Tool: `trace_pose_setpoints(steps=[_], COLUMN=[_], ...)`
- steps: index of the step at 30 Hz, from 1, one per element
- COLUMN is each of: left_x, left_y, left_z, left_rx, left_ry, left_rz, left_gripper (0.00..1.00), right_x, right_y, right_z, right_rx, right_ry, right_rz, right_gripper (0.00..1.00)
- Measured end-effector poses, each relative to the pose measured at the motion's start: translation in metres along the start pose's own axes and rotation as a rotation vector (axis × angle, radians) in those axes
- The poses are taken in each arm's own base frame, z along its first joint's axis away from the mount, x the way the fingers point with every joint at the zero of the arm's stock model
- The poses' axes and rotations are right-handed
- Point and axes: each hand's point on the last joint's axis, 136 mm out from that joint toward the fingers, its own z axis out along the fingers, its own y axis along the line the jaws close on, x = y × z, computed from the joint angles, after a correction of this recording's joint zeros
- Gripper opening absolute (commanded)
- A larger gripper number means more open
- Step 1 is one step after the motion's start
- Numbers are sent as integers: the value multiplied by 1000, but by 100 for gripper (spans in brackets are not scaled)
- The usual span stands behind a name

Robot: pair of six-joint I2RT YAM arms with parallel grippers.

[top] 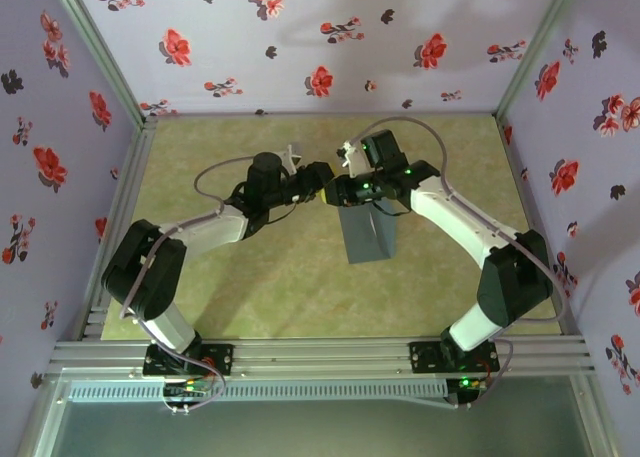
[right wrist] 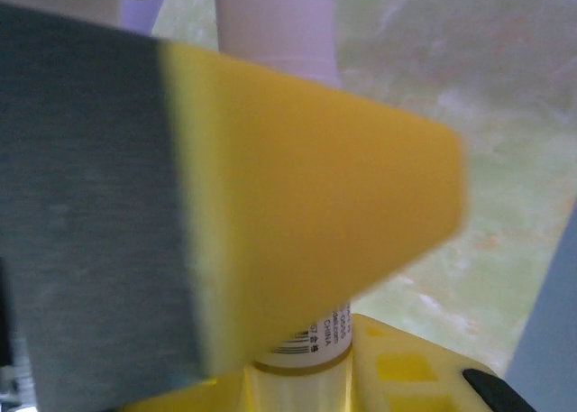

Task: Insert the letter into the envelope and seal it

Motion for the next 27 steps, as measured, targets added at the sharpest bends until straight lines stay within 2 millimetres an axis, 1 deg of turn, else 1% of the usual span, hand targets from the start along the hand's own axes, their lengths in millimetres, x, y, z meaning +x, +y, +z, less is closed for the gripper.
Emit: trace_pose_setpoints(steps=[2, 3, 5, 7, 9, 10, 12, 15, 17, 18, 20, 21, 23, 27], left_x=[1, 1, 1, 1, 1, 1, 1, 0, 0, 0, -4, -8, -14, -25], left_y=[-2, -4, -4, -5, -5, -5, -5, -4, -4, -4, -2, -1, 1, 5], left_z=[0, 0, 1, 1, 1, 1, 1, 0, 0, 0, -1, -3, -4, -7], left_rx=[12, 19, 21, 22, 22, 22, 22, 21, 23, 23, 20, 18, 12, -7], left_ry=[6, 9, 9, 10, 10, 10, 10, 9, 11, 11, 2, -5, -22, -67], left_rz=[2, 8, 7, 7, 7, 7, 7, 7, 7, 7, 5, 3, 1, -3], left_gripper=[11, 7, 6, 0, 0, 0, 0, 0, 0, 0, 0, 0, 0, 0], right_x=[1, 2, 2, 2, 2, 2, 2, 1, 2, 2, 3, 2, -1, -4], right_y=[0, 1, 1, 1, 1, 1, 1, -1, -2, -2, -5, -7, -9, -13], right_z=[0, 0, 0, 0, 0, 0, 0, -1, -3, -4, -9, -12, -16, -20], right_rx=[-2, -3, -4, -4, -4, -4, -3, -4, -8, -13, -15, -17, -28, -58], right_ry=[6, 7, 6, 6, 6, 6, 6, -4, -19, -27, -45, -57, -85, -149], right_rz=[1, 2, 1, 1, 0, -1, -1, 4, 16, 24, 50, 65, 85, 143], right_gripper=[0, 0, 0, 0, 0, 2, 14, 28, 33, 38, 57, 61, 64, 76])
